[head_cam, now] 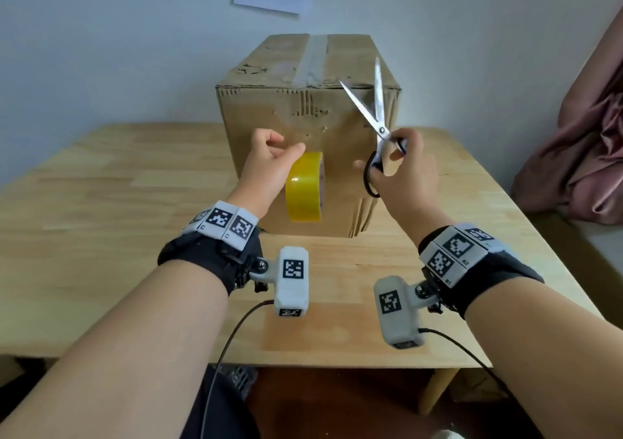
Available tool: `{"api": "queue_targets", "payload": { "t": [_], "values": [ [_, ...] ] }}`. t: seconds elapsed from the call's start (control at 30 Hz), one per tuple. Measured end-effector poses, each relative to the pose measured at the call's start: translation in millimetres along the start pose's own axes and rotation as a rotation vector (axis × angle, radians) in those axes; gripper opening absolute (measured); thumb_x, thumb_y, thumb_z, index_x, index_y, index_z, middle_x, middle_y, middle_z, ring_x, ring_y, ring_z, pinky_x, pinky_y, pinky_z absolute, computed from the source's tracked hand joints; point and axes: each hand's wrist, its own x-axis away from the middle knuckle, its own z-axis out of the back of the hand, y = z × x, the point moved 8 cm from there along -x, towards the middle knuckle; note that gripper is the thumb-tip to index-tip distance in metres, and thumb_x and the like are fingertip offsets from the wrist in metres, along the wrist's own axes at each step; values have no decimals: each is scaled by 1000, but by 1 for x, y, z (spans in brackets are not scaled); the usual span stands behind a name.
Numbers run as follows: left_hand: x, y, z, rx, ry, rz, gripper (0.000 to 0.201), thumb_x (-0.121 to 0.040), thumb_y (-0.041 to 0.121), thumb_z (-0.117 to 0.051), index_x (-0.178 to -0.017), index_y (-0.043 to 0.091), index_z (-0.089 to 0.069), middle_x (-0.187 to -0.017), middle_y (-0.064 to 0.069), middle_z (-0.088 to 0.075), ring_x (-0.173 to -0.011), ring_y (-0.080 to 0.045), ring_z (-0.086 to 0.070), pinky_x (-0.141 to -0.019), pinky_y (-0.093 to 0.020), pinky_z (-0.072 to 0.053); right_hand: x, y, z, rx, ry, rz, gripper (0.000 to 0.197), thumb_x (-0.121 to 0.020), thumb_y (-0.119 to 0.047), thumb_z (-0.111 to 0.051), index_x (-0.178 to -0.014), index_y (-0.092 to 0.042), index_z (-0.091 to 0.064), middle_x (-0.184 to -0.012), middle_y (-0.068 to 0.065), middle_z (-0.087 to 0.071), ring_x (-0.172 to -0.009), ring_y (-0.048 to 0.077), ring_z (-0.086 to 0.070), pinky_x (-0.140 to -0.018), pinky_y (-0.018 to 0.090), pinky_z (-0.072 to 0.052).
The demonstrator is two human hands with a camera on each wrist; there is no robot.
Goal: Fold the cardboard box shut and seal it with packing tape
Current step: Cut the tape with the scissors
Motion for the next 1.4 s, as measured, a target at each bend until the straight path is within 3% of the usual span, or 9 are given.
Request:
{"api": "queue_targets", "payload": {
  "t": [0.07,0.2,0.33,0.5,0.7,0.9,1.13,1.3,1.4],
  "values": [
    [0,-5,-3,25,-29,44,34,-87,43,-61,-109,22,-44,-101,-3,-55,-86,-14,-55,-73,-28,-44,1,-20,-1,-6,-52,115,57,-74,-49,-73,-115,-17,-50,-102,-1,-57,-89,20,-52,-79,40,-49],
    [2,-16,-11,122,-47,209,30,-85,47,-61,-96,20,-52,-94,-3,-57,-87,-20,-56,-81,-38,-48,11,-42,-26,-33,-456,160,55,-67,-51,-78,-106,-24,-50,-78,-2,-54,-68,17,-51,-61,39,-50],
    [7,-9,-15,206,-59,272,13,-92,31,-58,-90,19,-54,-84,-3,-58,-77,-21,-57,-75,-34,-49,14,-35,-19,-209,-589,-63,54,-67,-44,-78,-107,-16,-55,-71,-7,-54,-54,0,-51,-50,13,-40],
    [13,11,-6,51,-10,247,19,-94,26,-52,-105,14,-61,-98,-6,-58,-94,-27,-54,-86,-38,-47,12,-42,12,73,-751,-85,34,-78,-45,-72,-102,-23,-62,-69,-4,-54,-54,7,-44,-38,5,-30],
    [20,25,0,-56,16,180,27,-95,20,-49,-114,6,-62,-99,-6,-56,-91,-23,-49,-79,-29,-39,10,-40,29,156,-830,-246,37,-72,-53,-75,-92,-24,-67,-68,-2,-61,-54,9,-47,-51,19,-37],
    [22,27,2,-93,23,145,27,-97,24,-48,-115,9,-62,-106,-4,-58,-95,-20,-51,-86,-31,-41,3,-44,35,208,-890,-290,49,-61,-62,-76,-91,-23,-70,-67,-2,-64,-54,10,-52,-50,22,-40],
    [22,22,1,-79,21,160,26,-97,26,-47,-114,12,-60,-102,-1,-57,-90,-18,-51,-78,-29,-40,-3,-29,41,235,-941,-320,61,-52,-65,-75,-91,-18,-71,-66,-1,-66,-57,13,-54,-50,24,-40],
    [22,19,-2,-44,24,180,24,-98,26,-45,-113,13,-59,-91,3,-55,-75,-10,-48,-75,-30,-40,-5,-36,22,219,-991,-319,52,-60,-63,-76,-90,-21,-71,-68,0,-65,-56,12,-52,-50,23,-39],
    [22,17,-2,-18,23,194,23,-98,26,-44,-112,13,-58,-91,2,-54,-78,-13,-49,-77,-30,-40,-10,-42,13,221,-1008,-301,48,-65,-60,-75,-89,-19,-70,-66,-1,-64,-52,11,-51,-47,21,-38]
  ]
}}
